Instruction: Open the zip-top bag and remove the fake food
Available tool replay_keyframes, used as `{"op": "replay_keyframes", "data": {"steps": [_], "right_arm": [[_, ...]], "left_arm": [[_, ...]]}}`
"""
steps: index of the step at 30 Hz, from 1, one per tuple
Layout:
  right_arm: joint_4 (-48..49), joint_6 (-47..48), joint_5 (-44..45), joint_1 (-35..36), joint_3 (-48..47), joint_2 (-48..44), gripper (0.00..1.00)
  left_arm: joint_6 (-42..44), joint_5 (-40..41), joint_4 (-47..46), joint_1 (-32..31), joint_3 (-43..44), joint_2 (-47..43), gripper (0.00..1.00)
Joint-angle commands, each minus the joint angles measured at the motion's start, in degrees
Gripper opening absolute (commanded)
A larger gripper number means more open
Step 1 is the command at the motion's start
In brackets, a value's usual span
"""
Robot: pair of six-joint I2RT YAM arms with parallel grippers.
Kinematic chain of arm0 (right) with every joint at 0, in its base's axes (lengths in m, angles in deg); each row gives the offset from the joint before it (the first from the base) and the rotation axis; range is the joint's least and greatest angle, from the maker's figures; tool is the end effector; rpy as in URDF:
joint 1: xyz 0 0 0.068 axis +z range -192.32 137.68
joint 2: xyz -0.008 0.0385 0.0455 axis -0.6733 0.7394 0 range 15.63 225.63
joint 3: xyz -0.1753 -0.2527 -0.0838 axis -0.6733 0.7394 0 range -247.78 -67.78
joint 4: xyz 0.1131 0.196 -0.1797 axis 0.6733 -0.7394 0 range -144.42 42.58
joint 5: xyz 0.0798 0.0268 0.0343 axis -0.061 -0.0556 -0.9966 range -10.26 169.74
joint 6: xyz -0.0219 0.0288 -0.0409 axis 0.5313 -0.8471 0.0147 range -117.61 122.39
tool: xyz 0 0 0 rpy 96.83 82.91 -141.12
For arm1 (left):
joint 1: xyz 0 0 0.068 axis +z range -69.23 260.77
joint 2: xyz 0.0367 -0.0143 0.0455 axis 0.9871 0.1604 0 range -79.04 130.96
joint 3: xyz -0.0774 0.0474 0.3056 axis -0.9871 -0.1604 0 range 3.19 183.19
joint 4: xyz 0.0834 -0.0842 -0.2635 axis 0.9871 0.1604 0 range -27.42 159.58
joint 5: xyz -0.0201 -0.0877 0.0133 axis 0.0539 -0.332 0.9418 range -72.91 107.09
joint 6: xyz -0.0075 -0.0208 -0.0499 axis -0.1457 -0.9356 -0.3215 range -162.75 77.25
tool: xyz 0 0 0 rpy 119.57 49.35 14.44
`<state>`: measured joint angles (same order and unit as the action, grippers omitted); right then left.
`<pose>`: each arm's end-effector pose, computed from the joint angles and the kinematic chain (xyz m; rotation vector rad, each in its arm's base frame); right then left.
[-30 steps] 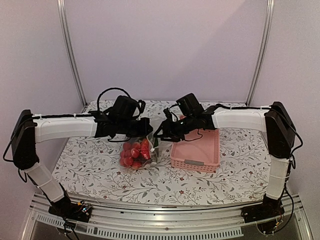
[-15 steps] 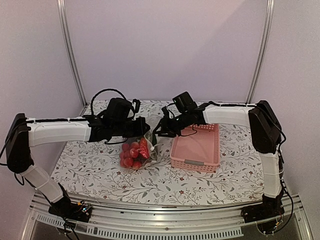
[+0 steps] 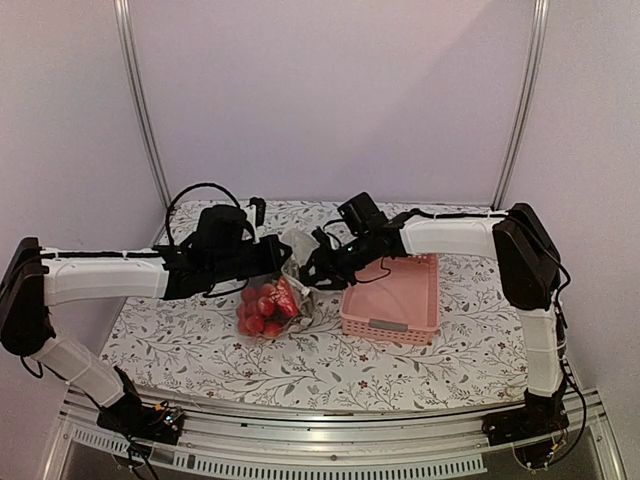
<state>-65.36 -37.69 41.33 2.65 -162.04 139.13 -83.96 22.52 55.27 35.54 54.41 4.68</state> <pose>0.3591 0.3907 0.2161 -0.4807 2.6641 1.3995 0.2485 -0.2455 0.2793 0.0104 2.1173 -0.8467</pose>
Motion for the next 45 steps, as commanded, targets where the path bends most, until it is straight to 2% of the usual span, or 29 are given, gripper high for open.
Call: {"op": "replay_keyframes", "data": {"steps": [1, 5, 13, 18, 20, 23, 28, 31, 34, 37, 41, 45], "right_arm": [[-1.5, -0.9, -1.7, 1.4, -0.1, -3.1, 0.42], [-2.6, -1.1, -1.0, 2.7, -0.5, -2.9, 0.48], [-1.8, -3.8, -0.3, 4.4, -1.6, -0.2, 0.5], [-0.6, -6.0, -1.0, 4.6, -4.5, 3.0, 0.61], [-0.6, -6.6, -1.5, 4.6, -6.6, 4.6, 0.62], [-0.6, -6.6, -2.1, 4.6, -10.3, 7.7, 0.57], [-1.9, -3.8, -2.4, 3.7, -15.9, 12.5, 0.41], [-2.3, -2.9, -3.7, 2.4, -15.9, 12.7, 0.41], [-5.3, 0.3, -4.2, 1.5, -15.4, 12.1, 0.48], [-5.8, 3.2, -2.9, 0.8, -10.9, 8.8, 0.51], [-2.5, 4.2, 1.8, 0.2, -5.1, 2.3, 0.51], [-1.7, 4.6, 0.7, 0.1, -6.4, 1.5, 0.46]], "left_arm": [[-1.0, 2.9, -3.0, -1.1, -1.4, -1.2, 0.0], [-1.1, 3.7, -4.3, -2.1, -2.7, -1.4, 0.0], [-1.5, 4.7, -7.9, -3.1, -5.9, -2.5, 0.0], [-1.4, 5.3, -8.1, -3.4, -5.8, -2.0, 0.0], [-1.5, 6.1, -8.4, -3.4, -6.1, -2.0, 0.0], [-1.9, 7.4, -8.9, -3.4, -6.7, -1.9, 0.0], [-2.3, 10.5, -8.4, -3.2, -6.8, -1.0, 0.0], [-3.6, 10.5, -9.5, -2.5, -7.7, -1.2, 0.0], [-5.9, 7.3, -8.3, -0.2, -7.9, -1.4, 0.0], [-7.2, 5.1, -8.7, 0.8, -8.9, -2.6, 0.0], [-6.9, 5.6, -9.3, 0.7, -10.6, -4.3, 0.0], [-6.4, 4.7, -9.7, 0.7, -10.5, -4.2, 0.0]]}}
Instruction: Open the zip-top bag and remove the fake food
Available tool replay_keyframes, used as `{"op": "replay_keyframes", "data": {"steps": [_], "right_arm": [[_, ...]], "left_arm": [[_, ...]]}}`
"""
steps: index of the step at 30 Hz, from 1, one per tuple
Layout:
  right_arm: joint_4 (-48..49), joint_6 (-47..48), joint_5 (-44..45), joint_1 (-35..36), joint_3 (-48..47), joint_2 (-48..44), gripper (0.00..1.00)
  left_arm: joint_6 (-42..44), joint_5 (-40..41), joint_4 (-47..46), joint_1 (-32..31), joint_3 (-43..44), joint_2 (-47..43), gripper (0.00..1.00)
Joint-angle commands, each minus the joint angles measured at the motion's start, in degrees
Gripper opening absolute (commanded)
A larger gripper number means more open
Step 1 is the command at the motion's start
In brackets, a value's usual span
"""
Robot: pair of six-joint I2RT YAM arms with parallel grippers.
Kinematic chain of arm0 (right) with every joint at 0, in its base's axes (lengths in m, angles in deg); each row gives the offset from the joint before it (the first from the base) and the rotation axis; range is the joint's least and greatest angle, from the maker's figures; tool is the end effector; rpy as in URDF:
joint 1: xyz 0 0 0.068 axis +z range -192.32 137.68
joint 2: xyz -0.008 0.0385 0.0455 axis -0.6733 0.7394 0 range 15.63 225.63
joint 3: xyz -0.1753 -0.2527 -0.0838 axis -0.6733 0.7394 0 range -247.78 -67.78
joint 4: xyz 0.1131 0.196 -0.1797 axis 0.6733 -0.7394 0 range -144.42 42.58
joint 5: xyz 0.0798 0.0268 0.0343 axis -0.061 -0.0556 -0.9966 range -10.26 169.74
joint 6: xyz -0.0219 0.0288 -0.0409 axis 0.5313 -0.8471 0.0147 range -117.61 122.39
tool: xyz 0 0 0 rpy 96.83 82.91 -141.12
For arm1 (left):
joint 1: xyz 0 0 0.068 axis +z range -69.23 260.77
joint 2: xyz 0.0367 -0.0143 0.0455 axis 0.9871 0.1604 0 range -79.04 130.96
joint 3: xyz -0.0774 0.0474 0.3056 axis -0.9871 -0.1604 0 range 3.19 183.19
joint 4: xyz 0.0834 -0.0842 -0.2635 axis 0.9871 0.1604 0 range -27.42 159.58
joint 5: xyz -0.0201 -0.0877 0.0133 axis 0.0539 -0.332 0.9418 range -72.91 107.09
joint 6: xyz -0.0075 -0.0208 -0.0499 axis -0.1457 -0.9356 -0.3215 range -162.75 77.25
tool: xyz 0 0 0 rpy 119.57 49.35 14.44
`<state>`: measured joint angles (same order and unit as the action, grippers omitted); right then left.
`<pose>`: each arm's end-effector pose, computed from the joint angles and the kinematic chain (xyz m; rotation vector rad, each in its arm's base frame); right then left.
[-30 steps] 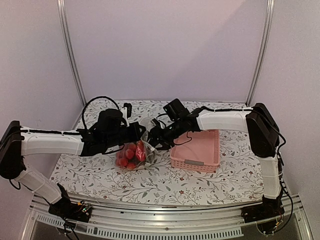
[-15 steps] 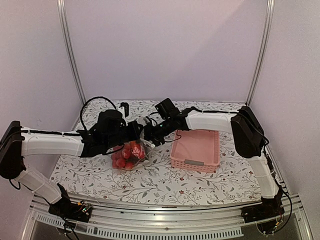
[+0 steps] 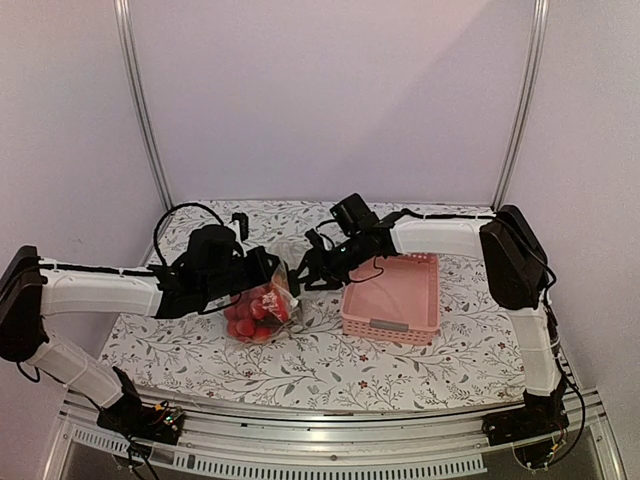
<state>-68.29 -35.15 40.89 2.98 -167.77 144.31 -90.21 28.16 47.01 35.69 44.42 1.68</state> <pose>0.3709 0.4073 0.1994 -0.5358 2.6847 1.3796 0.2310 -0.2216 0.2481 -0.1743 2.0754 -0.8376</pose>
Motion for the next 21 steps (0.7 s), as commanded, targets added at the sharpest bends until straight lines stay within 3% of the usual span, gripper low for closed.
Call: {"op": "replay_keyframes", "data": {"steps": [1, 11, 21], "right_arm": [[1.2, 1.9, 0.2, -0.2, -1.4, -3.2, 0.46], [0.5, 0.1, -1.3, 2.4, -3.4, 0.5, 0.43], [1.2, -2.4, -1.3, 3.8, -6.5, 3.7, 0.6]], "left_arm": [[-0.1, -1.4, -1.9, 0.6, -0.4, -0.9, 0.0], [0.6, -4.8, -5.7, 0.6, 1.0, 0.7, 0.0], [0.9, -5.5, -7.5, 0.6, 1.0, 2.3, 0.0]]}}
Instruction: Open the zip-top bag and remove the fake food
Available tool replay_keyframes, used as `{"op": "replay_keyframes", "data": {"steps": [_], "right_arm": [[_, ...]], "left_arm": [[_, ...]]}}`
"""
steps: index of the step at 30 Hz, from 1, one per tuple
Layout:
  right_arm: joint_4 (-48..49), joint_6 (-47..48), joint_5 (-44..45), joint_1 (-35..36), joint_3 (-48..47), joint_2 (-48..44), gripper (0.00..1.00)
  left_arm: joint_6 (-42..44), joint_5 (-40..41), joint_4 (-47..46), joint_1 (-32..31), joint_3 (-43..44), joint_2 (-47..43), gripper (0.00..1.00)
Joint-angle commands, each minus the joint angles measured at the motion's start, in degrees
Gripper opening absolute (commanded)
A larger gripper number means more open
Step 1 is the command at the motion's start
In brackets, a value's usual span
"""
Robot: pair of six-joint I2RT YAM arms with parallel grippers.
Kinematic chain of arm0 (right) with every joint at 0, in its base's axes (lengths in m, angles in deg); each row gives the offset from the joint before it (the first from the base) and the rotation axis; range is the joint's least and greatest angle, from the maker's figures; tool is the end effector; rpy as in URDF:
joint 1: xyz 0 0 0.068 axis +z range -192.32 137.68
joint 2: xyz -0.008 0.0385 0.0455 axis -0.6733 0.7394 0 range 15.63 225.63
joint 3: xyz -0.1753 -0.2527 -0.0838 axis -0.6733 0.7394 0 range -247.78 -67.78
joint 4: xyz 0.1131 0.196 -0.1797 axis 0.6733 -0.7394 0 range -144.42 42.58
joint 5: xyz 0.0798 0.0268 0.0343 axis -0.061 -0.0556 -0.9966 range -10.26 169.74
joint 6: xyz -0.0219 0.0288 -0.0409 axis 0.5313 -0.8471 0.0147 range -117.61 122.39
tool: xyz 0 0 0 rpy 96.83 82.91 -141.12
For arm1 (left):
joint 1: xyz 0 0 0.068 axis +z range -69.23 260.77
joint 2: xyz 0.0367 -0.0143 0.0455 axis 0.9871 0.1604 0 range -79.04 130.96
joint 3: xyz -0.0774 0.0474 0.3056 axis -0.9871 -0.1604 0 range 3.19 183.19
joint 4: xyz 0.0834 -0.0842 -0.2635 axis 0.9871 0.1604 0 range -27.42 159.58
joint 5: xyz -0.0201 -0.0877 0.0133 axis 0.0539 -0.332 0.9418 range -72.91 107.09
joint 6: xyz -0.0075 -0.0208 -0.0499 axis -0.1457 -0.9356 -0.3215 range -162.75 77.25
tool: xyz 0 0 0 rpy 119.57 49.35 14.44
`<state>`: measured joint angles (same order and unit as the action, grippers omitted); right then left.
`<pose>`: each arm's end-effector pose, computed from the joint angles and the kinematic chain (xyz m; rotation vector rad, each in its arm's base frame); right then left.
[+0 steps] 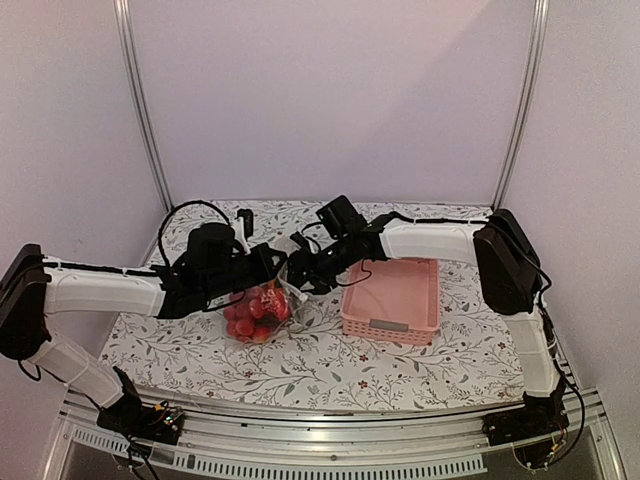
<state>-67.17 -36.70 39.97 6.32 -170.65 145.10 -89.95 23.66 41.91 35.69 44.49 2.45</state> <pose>0.3528 0.4361 0.2107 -0.6115 2.6441 1.4459 0.2333 -0.2279 0.2534 -0.1201 2.0300 -0.9542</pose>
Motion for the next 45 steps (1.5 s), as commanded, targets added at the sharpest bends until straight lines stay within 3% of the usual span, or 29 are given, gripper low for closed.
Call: {"op": "replay_keyframes", "data": {"steps": [1, 9, 15, 21, 30, 45], "right_arm": [[0.0, -0.9, -0.3, 0.5, -4.5, 3.5, 0.6], [-1.7, -1.1, 0.7, 0.9, -10.0, 9.5, 0.56], [-2.5, 0.3, 0.3, 0.6, -10.7, 9.2, 0.31], [1.4, 0.5, 1.1, -1.0, -5.1, 1.8, 0.23], [17.3, -2.2, 3.7, -3.0, 13.6, -11.2, 0.21], [34.2, -1.4, 12.3, -9.2, 26.5, -23.7, 0.24]], "left_arm": [[0.4, -1.0, -2.5, 0.6, 0.8, 1.9, 0.0], [0.1, -1.7, -1.3, 0.6, 1.9, 4.3, 0.0], [0.0, -1.4, -0.8, 0.8, 2.2, 4.7, 0.0], [-0.2, 1.5, 1.1, 1.3, 2.2, 3.2, 0.0], [-3.8, 7.0, 6.8, 2.9, 3.0, 2.3, 0.0], [-6.5, 4.8, 6.9, 3.7, 3.3, 4.9, 0.0]]}}
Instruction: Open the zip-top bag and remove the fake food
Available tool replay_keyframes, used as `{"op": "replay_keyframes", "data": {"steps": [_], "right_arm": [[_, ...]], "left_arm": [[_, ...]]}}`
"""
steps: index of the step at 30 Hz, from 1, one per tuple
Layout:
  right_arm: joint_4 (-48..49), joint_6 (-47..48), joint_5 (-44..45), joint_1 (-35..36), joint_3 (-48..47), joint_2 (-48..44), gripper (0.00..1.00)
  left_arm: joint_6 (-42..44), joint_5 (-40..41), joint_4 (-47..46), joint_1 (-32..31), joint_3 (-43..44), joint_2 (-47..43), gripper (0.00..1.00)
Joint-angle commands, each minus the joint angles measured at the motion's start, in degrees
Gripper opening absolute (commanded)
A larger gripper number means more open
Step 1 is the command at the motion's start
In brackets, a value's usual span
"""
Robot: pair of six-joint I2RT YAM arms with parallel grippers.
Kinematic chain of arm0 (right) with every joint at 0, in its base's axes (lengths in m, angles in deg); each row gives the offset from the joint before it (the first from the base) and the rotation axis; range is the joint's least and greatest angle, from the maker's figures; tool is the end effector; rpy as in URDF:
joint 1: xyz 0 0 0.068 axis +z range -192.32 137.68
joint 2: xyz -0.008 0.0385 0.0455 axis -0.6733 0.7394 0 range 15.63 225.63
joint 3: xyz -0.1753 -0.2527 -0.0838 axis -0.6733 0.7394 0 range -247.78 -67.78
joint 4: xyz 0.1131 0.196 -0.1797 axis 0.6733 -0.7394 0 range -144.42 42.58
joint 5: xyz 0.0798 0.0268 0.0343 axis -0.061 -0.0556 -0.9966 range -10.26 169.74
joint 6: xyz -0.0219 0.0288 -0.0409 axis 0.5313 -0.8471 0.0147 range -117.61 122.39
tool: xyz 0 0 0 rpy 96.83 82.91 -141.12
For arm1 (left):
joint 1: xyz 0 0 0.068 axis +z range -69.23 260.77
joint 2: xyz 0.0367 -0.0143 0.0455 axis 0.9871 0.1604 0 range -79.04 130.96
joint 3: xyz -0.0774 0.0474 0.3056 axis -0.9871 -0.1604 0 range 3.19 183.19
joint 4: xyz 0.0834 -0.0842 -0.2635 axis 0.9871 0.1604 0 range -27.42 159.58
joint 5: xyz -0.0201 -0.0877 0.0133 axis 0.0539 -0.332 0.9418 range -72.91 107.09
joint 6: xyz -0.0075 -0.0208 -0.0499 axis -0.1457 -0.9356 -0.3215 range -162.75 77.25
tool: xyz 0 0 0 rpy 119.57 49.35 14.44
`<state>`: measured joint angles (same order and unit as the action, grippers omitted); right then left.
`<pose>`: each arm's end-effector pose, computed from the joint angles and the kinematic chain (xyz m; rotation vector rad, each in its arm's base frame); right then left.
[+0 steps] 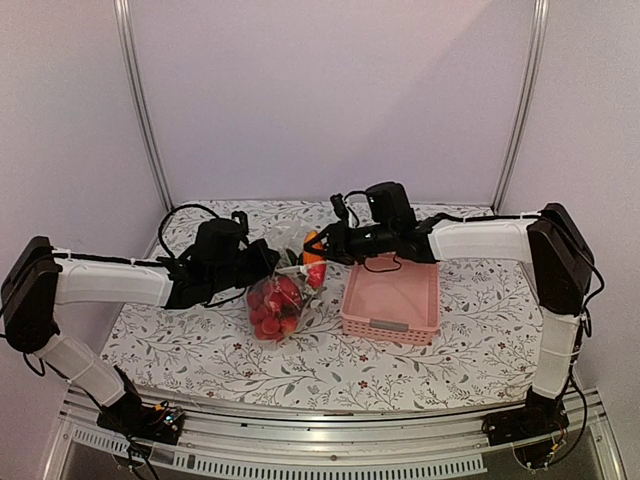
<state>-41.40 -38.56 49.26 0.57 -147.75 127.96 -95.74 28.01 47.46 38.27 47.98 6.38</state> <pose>0.3513 0.3515 0.2585 -0.4199 2.2491 1.3929 0.2565 -0.2255 0.2435 -0.3202 2.0931 -0.8510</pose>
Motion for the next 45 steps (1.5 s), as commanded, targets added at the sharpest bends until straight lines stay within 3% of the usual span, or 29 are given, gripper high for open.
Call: {"op": "replay_keyframes", "data": {"steps": [1, 5, 9, 21, 33, 38, 45], "right_arm": [[11.1, 0.4, 3.3, -4.4, 5.4, -7.4, 0.24], [18.9, -1.5, 4.8, -7.4, 10.1, -10.5, 0.25], [17.6, -1.5, 3.3, -8.9, 9.0, -10.4, 0.24], [-12.1, 11.3, 4.7, -12.7, 14.1, -22.3, 0.29], [-20.9, 14.1, 3.6, -14.4, 9.8, -8.9, 0.33], [-25.3, 17.4, 4.0, -14.4, 4.9, -3.4, 0.44], [-29.7, 19.9, 5.0, -14.5, 1.3, -1.4, 0.7]], "left_arm": [[-0.7, 0.2, 0.9, 1.1, -0.4, 0.9, 0.0], [0.3, -1.4, -0.2, 1.0, 0.0, 1.8, 0.0], [1.0, -1.8, 1.3, 0.8, 1.7, 3.2, 0.0], [4.0, -2.2, 3.0, 1.0, 6.7, 5.5, 0.0], [4.5, -4.2, 2.6, 1.1, 6.9, 6.2, 0.0], [4.4, -4.7, 1.7, 1.0, 6.5, 6.4, 0.0], [4.5, -4.8, 1.6, 0.6, 6.0, 6.0, 0.0]]}}
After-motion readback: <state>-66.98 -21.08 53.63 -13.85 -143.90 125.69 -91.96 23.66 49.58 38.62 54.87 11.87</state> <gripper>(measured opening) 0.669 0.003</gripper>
